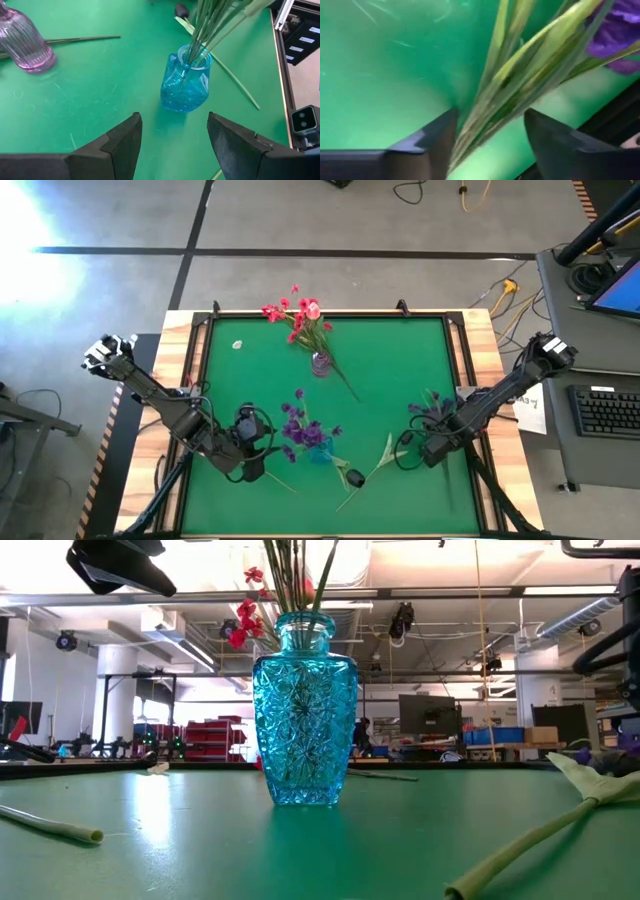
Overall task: Sort flowers into vase by color
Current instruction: Put the purple flowers into the blue vase
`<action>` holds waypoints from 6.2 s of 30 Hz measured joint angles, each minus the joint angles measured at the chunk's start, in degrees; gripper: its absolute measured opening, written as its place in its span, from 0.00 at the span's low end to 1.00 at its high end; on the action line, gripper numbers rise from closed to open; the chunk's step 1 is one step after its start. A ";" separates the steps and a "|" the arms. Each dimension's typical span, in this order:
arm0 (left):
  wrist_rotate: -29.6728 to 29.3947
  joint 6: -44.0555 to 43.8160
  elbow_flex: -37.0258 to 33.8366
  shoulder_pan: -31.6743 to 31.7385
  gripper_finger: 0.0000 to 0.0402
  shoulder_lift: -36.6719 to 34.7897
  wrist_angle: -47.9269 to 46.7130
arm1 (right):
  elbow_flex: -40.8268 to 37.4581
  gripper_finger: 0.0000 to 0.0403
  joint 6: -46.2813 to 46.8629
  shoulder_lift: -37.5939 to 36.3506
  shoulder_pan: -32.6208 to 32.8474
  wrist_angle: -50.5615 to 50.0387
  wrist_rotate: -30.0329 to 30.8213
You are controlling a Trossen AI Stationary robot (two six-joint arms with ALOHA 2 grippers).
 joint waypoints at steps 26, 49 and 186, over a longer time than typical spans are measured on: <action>-0.92 -0.02 0.00 0.00 0.53 0.00 0.04 | 12.04 0.04 -0.42 -0.63 -0.12 -21.39 10.52; -0.90 -0.46 0.00 0.00 0.53 0.00 0.11 | 33.51 0.04 -40.38 -5.86 -0.51 -3.49 57.80; -2.49 -0.42 0.00 0.00 0.53 0.00 0.52 | 17.92 0.77 -86.89 12.22 -10.54 68.01 35.78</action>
